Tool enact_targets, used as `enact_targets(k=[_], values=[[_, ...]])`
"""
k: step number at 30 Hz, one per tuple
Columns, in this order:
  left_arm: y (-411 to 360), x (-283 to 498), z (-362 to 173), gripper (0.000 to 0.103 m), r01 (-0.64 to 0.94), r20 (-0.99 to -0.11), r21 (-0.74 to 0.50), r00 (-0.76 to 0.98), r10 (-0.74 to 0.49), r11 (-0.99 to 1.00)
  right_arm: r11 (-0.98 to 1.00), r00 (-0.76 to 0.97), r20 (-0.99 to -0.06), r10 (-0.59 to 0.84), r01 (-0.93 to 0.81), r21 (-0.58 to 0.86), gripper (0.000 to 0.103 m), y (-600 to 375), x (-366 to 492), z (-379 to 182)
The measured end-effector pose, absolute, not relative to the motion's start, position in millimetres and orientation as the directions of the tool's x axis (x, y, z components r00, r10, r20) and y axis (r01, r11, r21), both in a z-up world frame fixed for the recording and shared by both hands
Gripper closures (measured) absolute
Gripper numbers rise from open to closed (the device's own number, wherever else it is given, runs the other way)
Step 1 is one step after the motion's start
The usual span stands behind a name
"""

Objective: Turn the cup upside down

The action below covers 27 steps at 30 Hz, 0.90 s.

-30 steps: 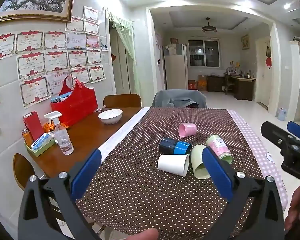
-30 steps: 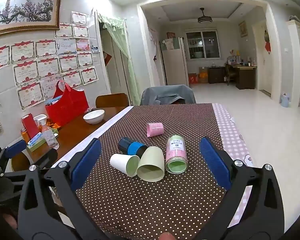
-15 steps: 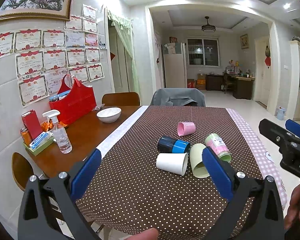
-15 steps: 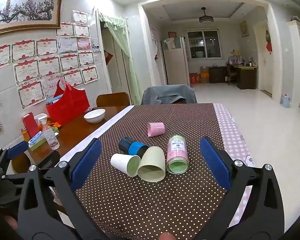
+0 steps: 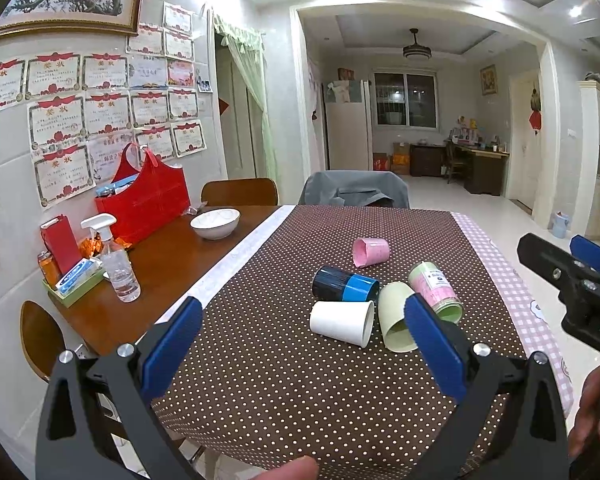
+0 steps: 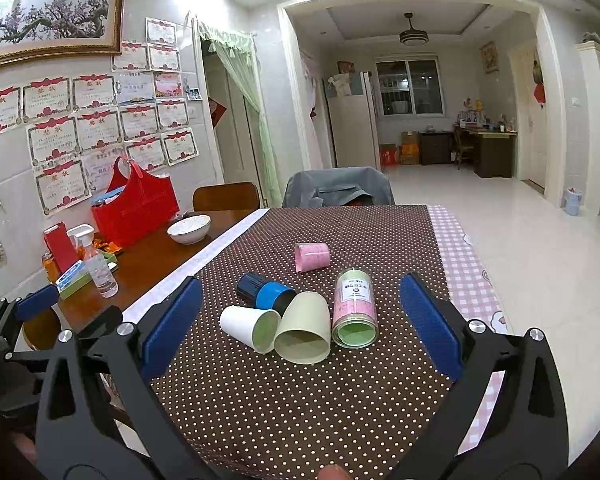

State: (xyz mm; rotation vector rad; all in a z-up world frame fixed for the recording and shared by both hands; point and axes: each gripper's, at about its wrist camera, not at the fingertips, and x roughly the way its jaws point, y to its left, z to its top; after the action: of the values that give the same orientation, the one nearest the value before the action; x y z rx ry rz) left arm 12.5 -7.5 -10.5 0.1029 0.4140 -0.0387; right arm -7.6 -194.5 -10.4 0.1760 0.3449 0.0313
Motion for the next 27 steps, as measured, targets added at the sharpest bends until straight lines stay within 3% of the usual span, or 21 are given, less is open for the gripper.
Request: enact_targets(k=[27], values=[[-7.3,25.1,-20.0,0.004,0.061,-0.435,0.082,0.9,-0.019,0.995,0.987,0.935,-0.35,0.059,-0.002,0.162,0.006,-199.0,3.6,-12.2]])
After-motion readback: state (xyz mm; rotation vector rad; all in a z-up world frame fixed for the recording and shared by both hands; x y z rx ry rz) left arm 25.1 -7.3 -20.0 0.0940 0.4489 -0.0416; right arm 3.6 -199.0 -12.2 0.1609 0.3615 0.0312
